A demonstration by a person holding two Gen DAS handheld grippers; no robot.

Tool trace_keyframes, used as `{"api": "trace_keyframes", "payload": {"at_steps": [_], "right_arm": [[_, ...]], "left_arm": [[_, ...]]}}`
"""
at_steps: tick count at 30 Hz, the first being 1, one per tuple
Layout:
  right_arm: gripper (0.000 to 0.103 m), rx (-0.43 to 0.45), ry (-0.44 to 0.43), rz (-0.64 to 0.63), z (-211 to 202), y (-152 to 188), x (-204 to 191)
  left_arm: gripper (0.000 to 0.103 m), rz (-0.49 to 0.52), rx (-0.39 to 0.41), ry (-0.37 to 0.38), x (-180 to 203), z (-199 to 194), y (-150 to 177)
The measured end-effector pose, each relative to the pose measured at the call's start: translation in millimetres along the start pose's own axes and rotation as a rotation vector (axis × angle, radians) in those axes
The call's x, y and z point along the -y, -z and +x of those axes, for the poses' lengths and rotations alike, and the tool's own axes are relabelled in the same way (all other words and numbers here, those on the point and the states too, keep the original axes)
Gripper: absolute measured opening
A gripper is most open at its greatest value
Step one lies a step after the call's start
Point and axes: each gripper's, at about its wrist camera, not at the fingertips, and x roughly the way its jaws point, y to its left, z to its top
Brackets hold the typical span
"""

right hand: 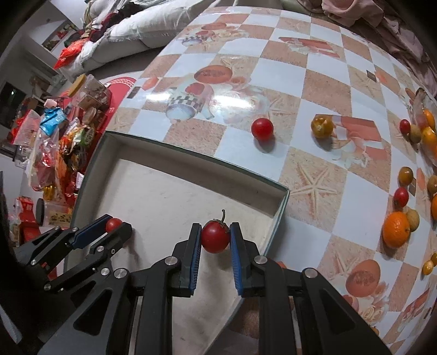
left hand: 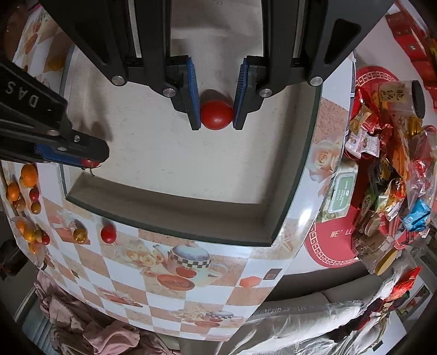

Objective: Organize fruits
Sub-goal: 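Carry both red tomatoes into the white tray and open both tools, then move the left tool to a yellow cherry tomato while the right tool approaches a brown kiwi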

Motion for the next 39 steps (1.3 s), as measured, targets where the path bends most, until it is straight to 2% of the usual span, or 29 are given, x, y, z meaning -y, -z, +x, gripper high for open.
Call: {"api": "trace_keyframes", "payload": {"at_steps": [4,5,6,7,8,10,13,15,17,21,22,34,39], "right_arm": [[0.023,-0.020,0.020,-0.007,9,0,-1],[0.023,-0.017,0.023,-0.011,9,0,-2],[0.023,-0.017,0.026,-0.020,10,0,-3],[0.024,-0.020,0.033,-0.032,11,0,-5],[0.024,-0.017,0.039,-0.040,11,0,-7],[0.025,-0.017,0.034,-0.042,11,-1,-7],[0.026,-0.021,0.023,-0.034,11,-3,-5],[0.040,-0.015,0.018,-0.026,9,-4,-4],[0.062,0.002,-0.009,-0.018,3,-4,-4],[0.074,0.036,0.001,-0.041,-12,-3,-10],[0.080,0.039,0.001,-0.040,-14,-2,-11],[0.084,0.083,0.018,-0.004,-46,6,3],[0.090,0.094,0.028,0.037,-53,14,22]], "left_arm": [[0.026,0.018,0.003,-0.009,2,1,0],[0.035,0.023,0.005,-0.019,1,1,0],[0.063,0.024,0.006,-0.024,1,1,0],[0.076,0.021,0.006,-0.023,0,1,0],[0.079,0.014,0.028,-0.028,-1,-2,1],[0.079,0.024,0.041,-0.036,-1,-5,1],[0.079,0.028,0.017,-0.038,0,-2,1],[0.079,0.023,0.013,-0.040,0,-1,1],[0.079,0.019,0.008,-0.039,0,-2,2],[0.079,0.024,0.004,-0.043,3,-6,2],[0.079,0.024,0.005,-0.044,4,-8,3],[0.080,0.030,0.010,-0.045,17,-27,3],[0.080,0.051,0.016,-0.048,32,-32,4]]}}
